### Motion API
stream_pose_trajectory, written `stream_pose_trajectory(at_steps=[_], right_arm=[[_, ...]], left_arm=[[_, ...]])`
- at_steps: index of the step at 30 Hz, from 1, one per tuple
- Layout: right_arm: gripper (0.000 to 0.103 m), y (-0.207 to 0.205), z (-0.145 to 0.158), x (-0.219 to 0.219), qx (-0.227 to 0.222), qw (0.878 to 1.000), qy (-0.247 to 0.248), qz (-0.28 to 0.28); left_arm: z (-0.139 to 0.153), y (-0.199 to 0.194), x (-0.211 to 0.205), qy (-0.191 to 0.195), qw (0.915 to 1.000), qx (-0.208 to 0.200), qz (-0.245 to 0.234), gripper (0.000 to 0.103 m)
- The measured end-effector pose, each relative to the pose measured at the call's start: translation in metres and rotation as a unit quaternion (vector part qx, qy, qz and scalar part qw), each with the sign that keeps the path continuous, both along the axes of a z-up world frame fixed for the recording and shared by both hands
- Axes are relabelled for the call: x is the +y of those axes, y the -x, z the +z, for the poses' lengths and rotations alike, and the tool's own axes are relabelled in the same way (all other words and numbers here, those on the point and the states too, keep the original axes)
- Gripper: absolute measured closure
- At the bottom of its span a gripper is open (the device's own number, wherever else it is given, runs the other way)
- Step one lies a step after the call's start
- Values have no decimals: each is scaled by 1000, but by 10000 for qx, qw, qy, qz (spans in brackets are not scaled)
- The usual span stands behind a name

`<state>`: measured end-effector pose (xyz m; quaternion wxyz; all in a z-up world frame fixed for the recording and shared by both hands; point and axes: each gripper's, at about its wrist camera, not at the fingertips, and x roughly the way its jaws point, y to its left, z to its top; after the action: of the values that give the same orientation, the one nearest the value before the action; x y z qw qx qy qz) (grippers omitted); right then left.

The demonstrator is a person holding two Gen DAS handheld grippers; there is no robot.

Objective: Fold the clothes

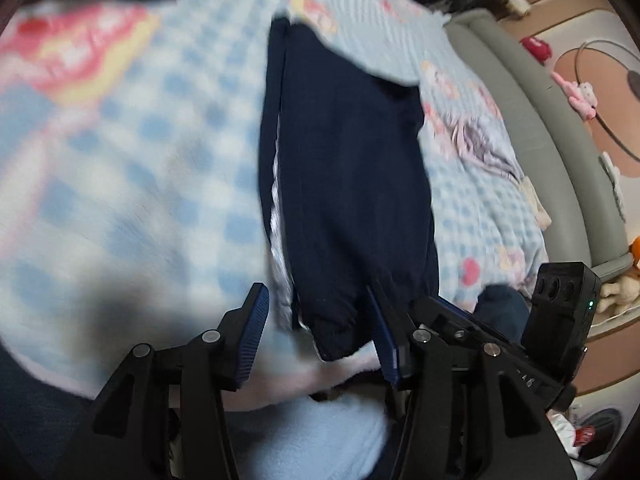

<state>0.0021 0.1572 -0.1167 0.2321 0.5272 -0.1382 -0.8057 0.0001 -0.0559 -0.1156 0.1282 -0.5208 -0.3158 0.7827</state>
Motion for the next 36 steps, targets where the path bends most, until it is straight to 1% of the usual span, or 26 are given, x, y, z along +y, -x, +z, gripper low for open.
stream_pose_trajectory(at_steps=[1, 2, 3, 5, 8, 10, 12, 15, 19, 21, 23, 25, 26, 28, 29, 30, 32, 33, 35, 36], right_arm=[[64, 0, -5, -4, -46, 10000, -21, 80], [72, -1, -6, -5, -20, 9999, 14, 125], [82, -2, -3, -5, 49, 9998, 87, 151], [90, -4, 5, -3, 183, 9993, 255, 193], [91, -8, 15, -1, 237, 9987, 379, 226], [91, -14, 21, 1, 220, 9981, 525, 244], [91, -19, 24, 2, 181, 9975, 627, 289], [91, -22, 21, 1, 27, 9968, 736, 323], [91, -21, 27, 9, 9, 9955, 904, 297], [91, -15, 37, 11, 140, 9954, 900, 308], [91, -8, 47, 13, 291, 9952, 877, 324], [89, 10, 56, 12, 384, 9946, 917, 307], [88, 23, 60, 12, 461, 9943, 929, 254], [81, 50, 68, 12, 650, 9934, 940, 110], [68, 65, 70, 14, 692, 9928, 981, -36], [67, 78, 71, 17, 688, 9922, 1018, -190], [67, 89, 75, 26, 790, 9906, 1060, -357], [66, 90, 75, 30, 871, 9904, 996, -393], [55, 94, 70, 34, 931, 9921, 745, -401], [55, 97, 64, 34, 880, 9939, 552, -367]], left_arm=[[1, -2, 1, 33, 10000, 15, 3, 61], [5, -6, 2, 100, 9999, 89, -17, 71], [10, -9, 3, 138, 9997, 214, -63, 75], [17, -13, 3, 142, 9992, 368, -78, 80], [25, -18, 1, 120, 9984, 546, -65, 82], [29, -24, -4, 12, 9983, 579, -55, 82], [28, -28, -10, -111, 9986, 511, -53, 82], [24, -30, -15, -344, 9986, 405, -51, 82], [26, -24, -19, -621, 9976, 262, -168, 82], [31, -12, -18, -623, 9975, 64, -334, 82], [41, 7, -22, -683, 9970, 88, -354, 82], [53, 27, -25, -721, 9967, 162, -330, 82], [60, 41, -28, -779, 9962, 268, -267, 82], [74, 67, -36, -943, 9942, 504, -77, 64], [79, 75, -42, -1003, 9928, 655, 73, 49], [83, 82, -49, -1054, 9908, 818, 229, 47], [88, 86, -59, -922, 9888, 1126, 320, 45], [88, 85, -61, -747, 9890, 1239, 305, 45], [82, 87, -60, -184, 9917, 1272, 89, 45], [79, 87, -56, -35, 9917, 1282, -31, 45]])
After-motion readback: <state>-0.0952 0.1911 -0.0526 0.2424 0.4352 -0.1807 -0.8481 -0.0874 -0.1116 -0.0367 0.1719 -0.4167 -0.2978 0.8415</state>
